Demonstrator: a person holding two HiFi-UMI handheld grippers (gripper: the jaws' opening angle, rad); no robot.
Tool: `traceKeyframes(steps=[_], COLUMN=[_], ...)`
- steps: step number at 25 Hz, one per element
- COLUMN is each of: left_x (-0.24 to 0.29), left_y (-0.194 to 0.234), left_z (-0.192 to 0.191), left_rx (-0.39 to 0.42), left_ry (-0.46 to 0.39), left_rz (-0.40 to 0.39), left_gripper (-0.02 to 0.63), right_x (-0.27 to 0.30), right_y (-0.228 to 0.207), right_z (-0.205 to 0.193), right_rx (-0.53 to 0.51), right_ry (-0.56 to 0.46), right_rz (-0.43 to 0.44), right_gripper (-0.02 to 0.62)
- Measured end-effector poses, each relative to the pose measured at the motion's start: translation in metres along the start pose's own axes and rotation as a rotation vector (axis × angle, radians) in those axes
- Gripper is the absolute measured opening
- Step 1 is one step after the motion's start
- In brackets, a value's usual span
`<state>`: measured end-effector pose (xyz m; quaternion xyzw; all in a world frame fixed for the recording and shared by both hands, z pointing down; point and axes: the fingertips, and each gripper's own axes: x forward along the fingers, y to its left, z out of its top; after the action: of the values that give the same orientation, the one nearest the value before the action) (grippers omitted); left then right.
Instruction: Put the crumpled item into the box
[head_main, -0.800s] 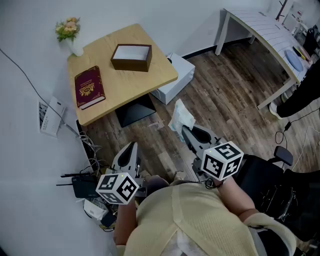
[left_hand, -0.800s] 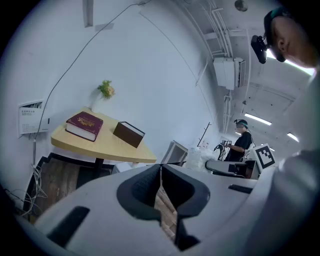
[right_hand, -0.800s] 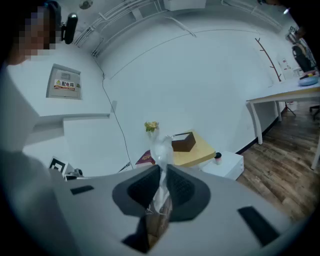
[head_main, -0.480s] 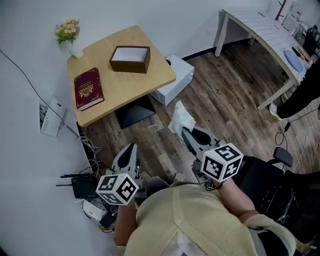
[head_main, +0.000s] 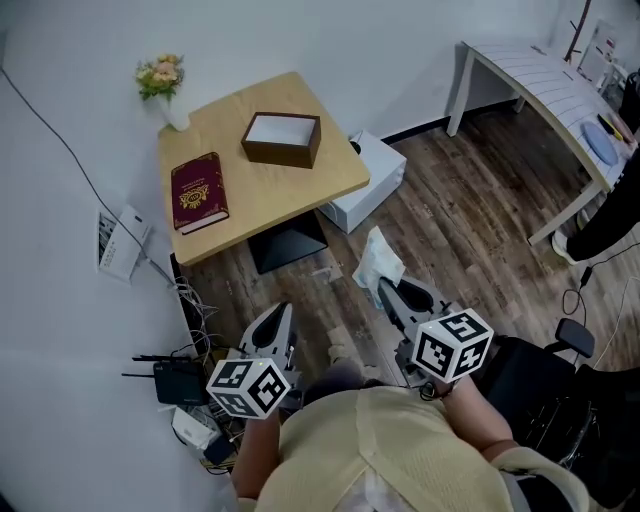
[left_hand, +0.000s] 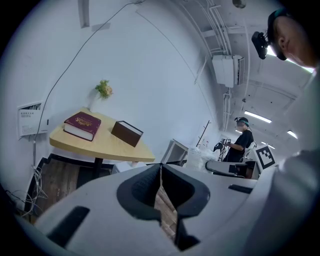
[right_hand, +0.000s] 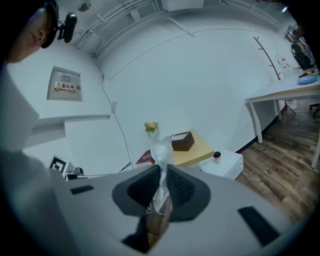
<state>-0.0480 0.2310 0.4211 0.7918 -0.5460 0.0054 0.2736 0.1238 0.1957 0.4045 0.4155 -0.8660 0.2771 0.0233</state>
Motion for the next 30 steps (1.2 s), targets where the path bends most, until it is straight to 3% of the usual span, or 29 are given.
traceKeyframes(steps=[12, 30], left_x=[0.033, 0.118], left_y=[0.009, 0.043], left_z=[0.010, 0.062], left_rx=[0.004, 0.005], left_ry=[0.013, 0.037], left_rz=[-0.026, -0.080], left_gripper=[0.029, 0.029], right_x=[0.026, 0.111], right_y=[-0.011, -0.035], right_z=[0.007, 0.050], right_rx=[-0.016, -0.038], right_ry=[0.031, 0.064], right_rz=[0.000, -0.006], right_gripper=[0.058, 0.058])
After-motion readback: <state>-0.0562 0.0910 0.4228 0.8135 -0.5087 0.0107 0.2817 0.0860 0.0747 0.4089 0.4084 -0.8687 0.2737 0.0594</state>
